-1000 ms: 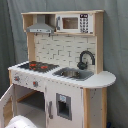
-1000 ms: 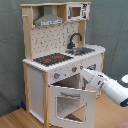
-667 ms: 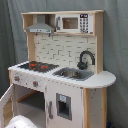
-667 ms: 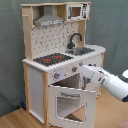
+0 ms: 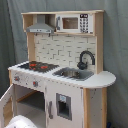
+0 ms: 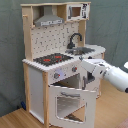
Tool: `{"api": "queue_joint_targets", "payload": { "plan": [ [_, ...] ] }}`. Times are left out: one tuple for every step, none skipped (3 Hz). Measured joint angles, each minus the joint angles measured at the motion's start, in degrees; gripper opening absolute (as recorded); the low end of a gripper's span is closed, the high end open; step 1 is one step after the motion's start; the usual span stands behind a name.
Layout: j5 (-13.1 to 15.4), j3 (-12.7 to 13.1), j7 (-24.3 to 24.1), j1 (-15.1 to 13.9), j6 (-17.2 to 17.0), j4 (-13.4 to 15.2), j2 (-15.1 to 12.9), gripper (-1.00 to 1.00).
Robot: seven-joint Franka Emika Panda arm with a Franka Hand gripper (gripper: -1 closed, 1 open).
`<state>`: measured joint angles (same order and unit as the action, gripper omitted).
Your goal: Play with the kitchen
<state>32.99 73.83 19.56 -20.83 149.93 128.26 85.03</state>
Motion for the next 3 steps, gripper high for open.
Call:
{"api": "queue_joint_targets", "payload": {
  "plan": [
    [0.0,-2.6,4.5,0.1,4.2,1.5,-0.1,1.0],
    [0.0,-4.8,7.8,0.2,8.3,3.4,-0.2,1.0],
    [0.0,-6.7,10.3,0.4,13.2,5.9,-0.5,1.0]
  ]
}}
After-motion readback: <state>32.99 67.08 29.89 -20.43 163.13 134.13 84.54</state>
